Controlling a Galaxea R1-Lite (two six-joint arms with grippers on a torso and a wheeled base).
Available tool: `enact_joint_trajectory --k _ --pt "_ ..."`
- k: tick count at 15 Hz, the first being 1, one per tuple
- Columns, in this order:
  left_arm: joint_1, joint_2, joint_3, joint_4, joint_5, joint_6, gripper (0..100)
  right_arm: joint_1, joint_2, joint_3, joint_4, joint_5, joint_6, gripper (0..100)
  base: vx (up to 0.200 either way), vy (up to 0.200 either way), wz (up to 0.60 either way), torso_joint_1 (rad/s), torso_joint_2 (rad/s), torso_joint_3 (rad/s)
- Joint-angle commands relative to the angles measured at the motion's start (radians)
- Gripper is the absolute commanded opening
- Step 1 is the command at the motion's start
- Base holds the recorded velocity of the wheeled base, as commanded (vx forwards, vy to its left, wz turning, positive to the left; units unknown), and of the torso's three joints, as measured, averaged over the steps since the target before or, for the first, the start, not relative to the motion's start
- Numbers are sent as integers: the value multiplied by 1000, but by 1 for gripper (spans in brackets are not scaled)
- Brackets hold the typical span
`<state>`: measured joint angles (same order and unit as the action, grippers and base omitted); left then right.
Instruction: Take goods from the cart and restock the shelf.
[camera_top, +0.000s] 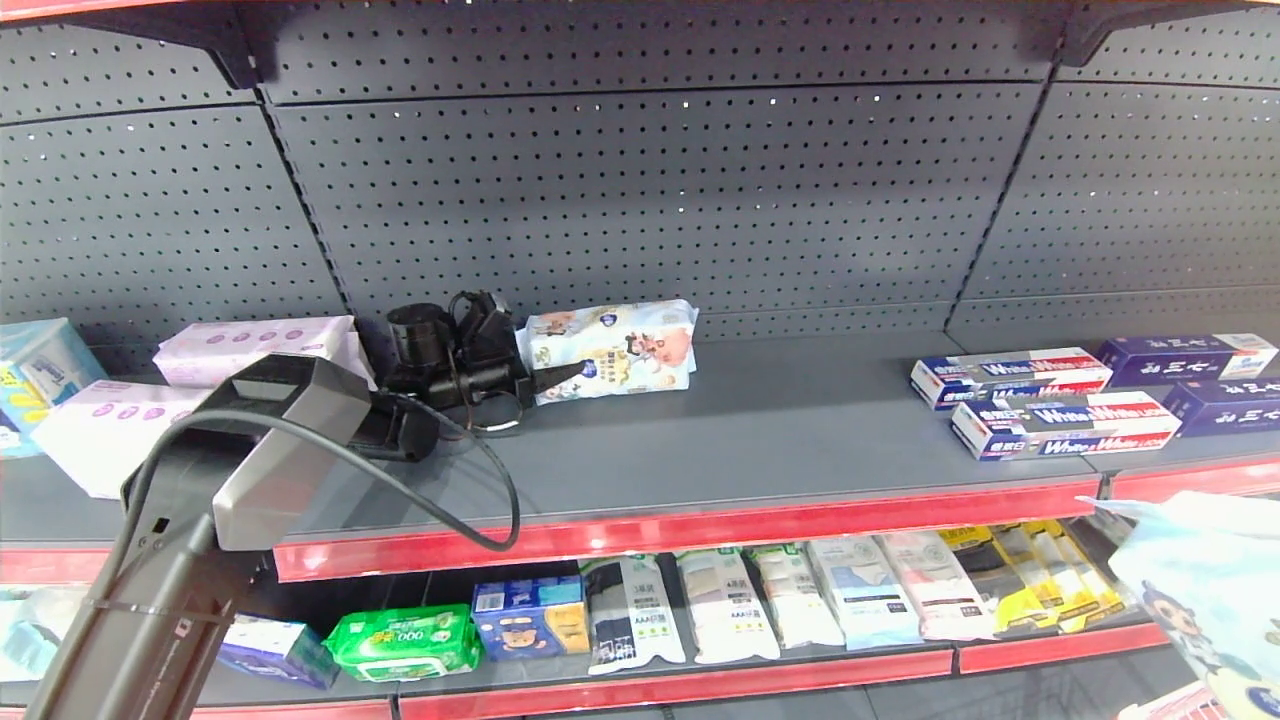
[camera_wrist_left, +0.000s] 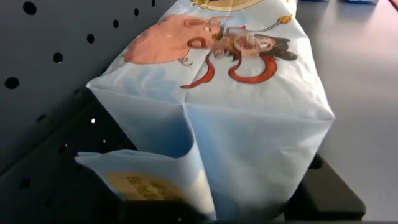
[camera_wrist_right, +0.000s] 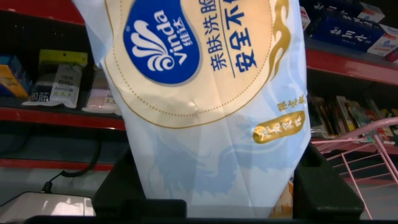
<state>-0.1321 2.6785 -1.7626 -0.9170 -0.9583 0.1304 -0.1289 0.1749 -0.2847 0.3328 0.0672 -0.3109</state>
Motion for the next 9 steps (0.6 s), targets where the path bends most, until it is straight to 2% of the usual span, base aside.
enact_joint_trajectory --k 1,4,6,9 --pt "0 -9 28 -8 0 0 0 0 -3 4 0 0 -1 0 0 0 0 0 0 0" --pt "-1 -108 202 -14 1 -2 0 0 0 2 0 0 -1 0 0 0 0 0 0 0" --pt "2 -115 235 -20 4 3 0 0 0 4 0 0 -1 0 0 0 0 0 0 0" --pt "9 -169 333 -51 12 1 0 0 -5 7 0 0 -1 0 0 0 0 0 0 0"
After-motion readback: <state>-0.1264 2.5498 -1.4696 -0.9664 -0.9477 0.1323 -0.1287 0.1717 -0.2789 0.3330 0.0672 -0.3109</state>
